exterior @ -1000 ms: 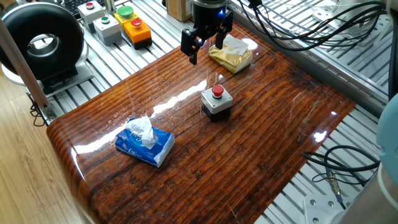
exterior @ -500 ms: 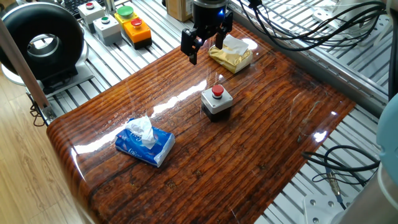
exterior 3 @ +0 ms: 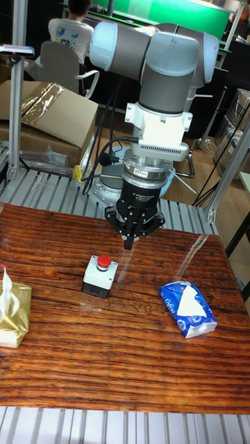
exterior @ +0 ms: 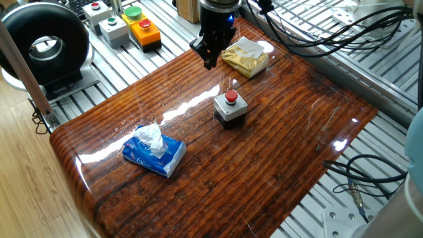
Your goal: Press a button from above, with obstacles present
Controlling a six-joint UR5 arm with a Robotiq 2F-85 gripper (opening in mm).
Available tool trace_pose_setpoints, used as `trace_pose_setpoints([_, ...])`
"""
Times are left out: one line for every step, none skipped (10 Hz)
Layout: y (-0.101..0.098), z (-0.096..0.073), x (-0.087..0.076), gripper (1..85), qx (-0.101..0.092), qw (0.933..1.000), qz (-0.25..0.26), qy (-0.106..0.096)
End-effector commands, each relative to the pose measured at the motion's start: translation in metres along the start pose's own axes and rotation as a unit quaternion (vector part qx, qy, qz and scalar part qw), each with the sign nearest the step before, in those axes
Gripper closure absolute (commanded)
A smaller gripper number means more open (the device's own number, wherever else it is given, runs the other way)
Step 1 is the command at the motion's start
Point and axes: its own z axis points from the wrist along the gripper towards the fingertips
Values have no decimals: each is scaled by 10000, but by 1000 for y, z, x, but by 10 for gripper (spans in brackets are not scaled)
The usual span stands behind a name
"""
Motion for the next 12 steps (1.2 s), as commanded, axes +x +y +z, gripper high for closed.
trace_pose_setpoints([-3,-3,3,843,80,10000,28,52])
trace_pose_setpoints([-2,-2,4,843,73,10000,21,36])
trace_pose_setpoints([-1,-1,4,843,61,10000,-3,-10])
trace_pose_setpoints([-1,0,3,843,55,10000,-3,-42])
trace_pose_setpoints([-4,0,2,843,117,9999,33,-69])
trace_pose_setpoints([-2,1,2,843,79,9999,49,-72])
trace_pose_setpoints([-2,1,3,843,63,9999,73,-65])
trace_pose_setpoints([0,2,3,843,40,9999,89,-67])
trace_pose_setpoints([1,3,3,843,25,9999,113,-68])
trace_pose_setpoints([1,3,4,843,17,9999,98,-68])
trace_pose_setpoints([3,3,4,843,-14,9999,98,-69])
trace_pose_setpoints([3,3,4,843,-21,9999,99,-78])
